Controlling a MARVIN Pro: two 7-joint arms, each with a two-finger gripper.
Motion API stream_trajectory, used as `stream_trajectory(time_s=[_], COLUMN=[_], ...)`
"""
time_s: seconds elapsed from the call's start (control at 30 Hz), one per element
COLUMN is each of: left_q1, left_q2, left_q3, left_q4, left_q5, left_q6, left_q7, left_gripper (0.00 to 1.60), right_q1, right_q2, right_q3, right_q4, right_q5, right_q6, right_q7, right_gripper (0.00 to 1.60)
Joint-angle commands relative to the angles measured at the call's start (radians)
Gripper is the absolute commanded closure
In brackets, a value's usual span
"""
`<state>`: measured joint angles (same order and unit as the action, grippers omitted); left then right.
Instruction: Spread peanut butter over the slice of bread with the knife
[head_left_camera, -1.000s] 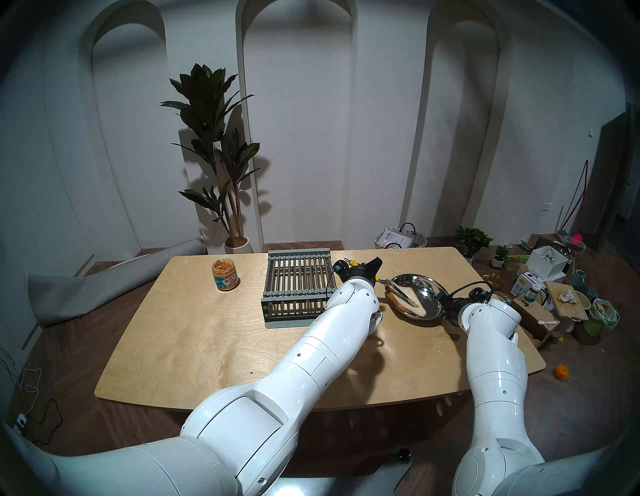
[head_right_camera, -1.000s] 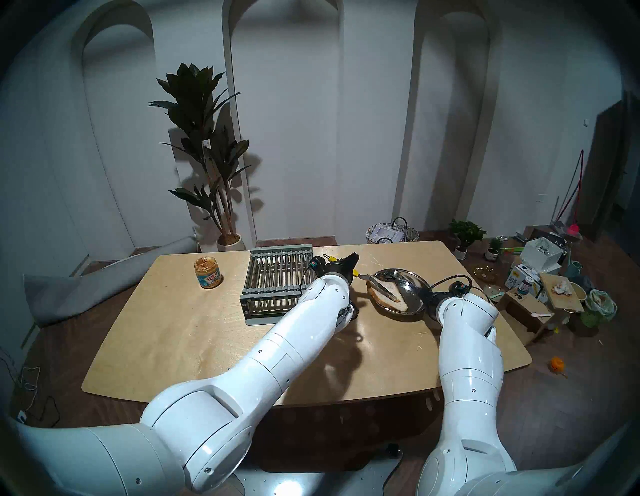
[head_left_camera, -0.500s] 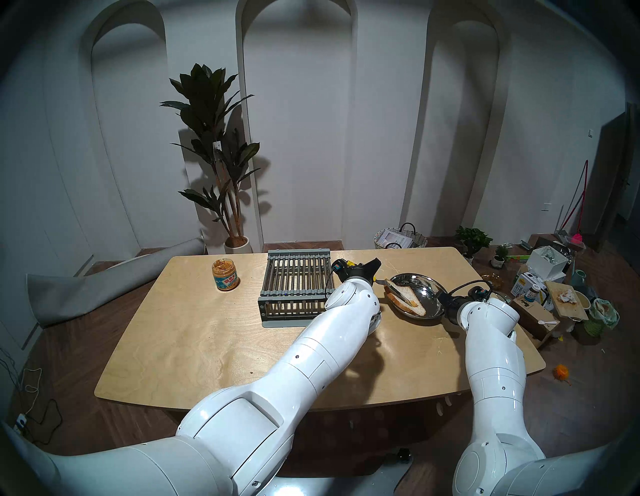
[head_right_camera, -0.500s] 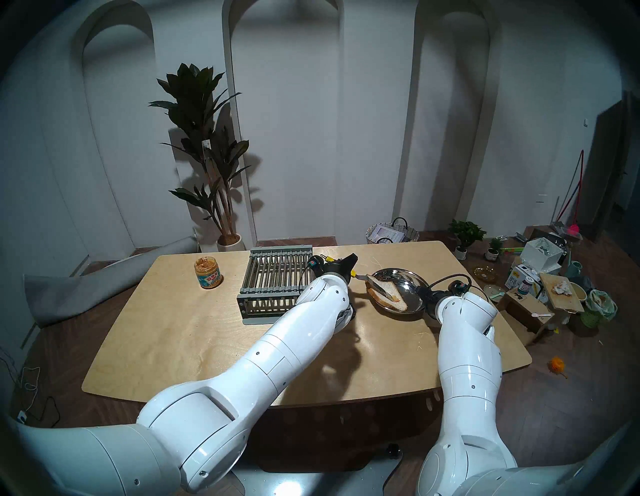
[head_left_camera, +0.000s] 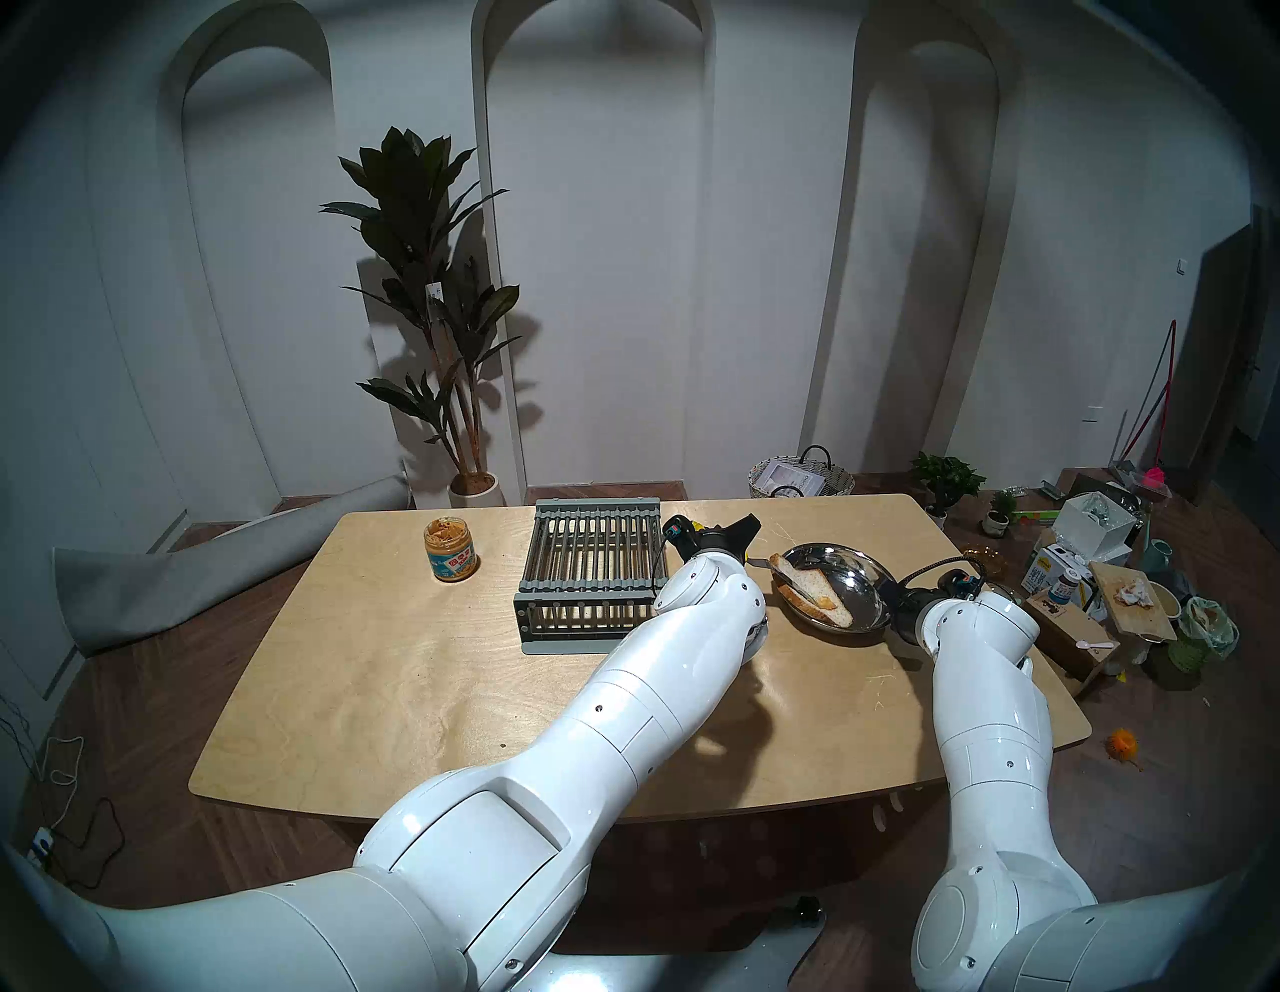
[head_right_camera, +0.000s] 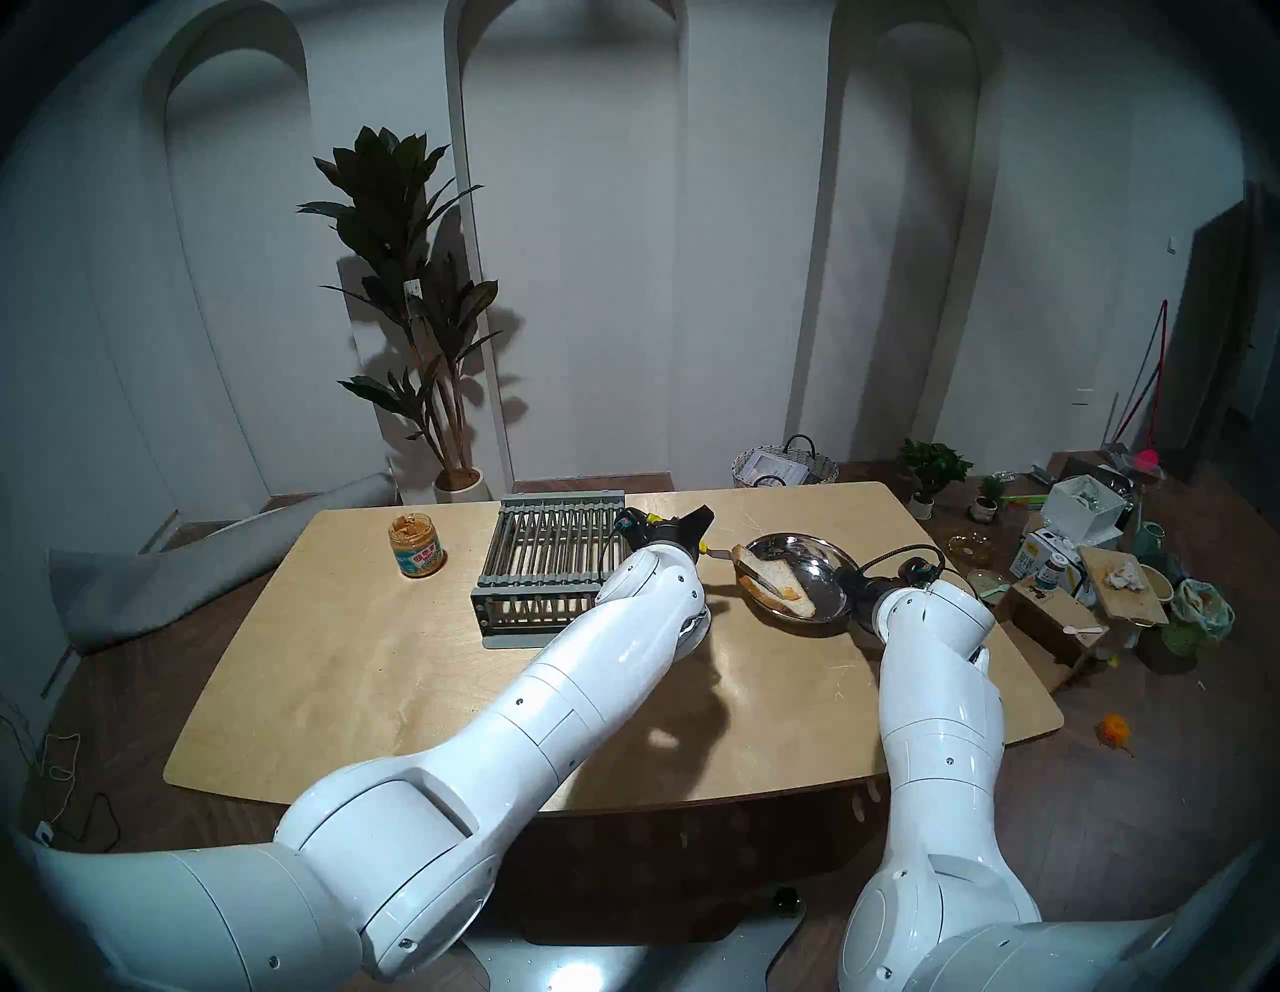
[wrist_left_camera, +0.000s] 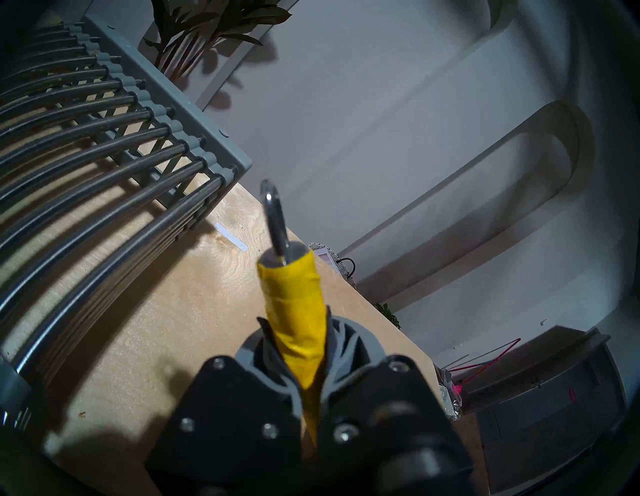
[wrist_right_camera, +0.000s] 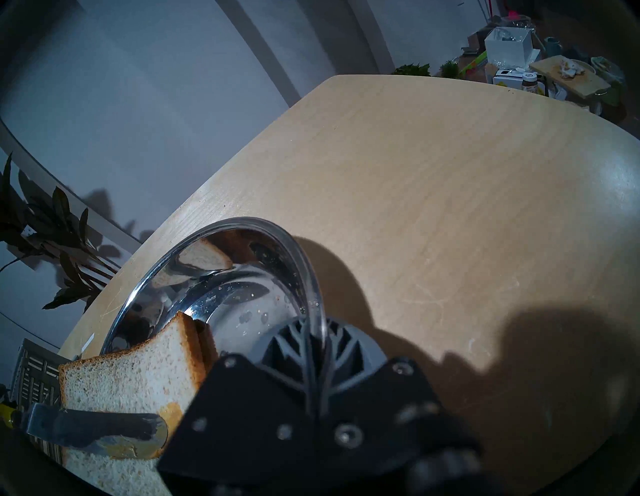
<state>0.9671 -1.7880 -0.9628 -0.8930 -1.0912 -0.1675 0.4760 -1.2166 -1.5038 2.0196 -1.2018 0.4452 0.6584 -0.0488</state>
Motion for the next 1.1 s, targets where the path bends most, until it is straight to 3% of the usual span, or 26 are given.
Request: stream_trajectory(time_s=[0.0,0.57,1.07], left_q1=[-0.026,-0.027,-0.029], left_q2=[-0.008,-0.021,-0.006], left_q3=[-0.006,-0.005,-0.009], left_q4=[-0.02,-0.014,-0.065], left_q5=[-0.005,0.004,0.013], left_q6=[-0.005,-0.008,0.007], left_q7=[-0.028,-0.027,-0.001], left_gripper=[1.6,1.6,1.6], right_q1=[-0.001,0.003,0.017], right_q2=[0.022,0.044,0.047], right_q3=[0.018,0.039,0.039], right_q4=[0.033,0.057,0.081], right_q5=[0.0,0.012,0.01], right_q6=[-0.006,-0.008,-0.011], right_q7=[-0.002,0.006,0.01], right_gripper=[1.6,1.6,1.6])
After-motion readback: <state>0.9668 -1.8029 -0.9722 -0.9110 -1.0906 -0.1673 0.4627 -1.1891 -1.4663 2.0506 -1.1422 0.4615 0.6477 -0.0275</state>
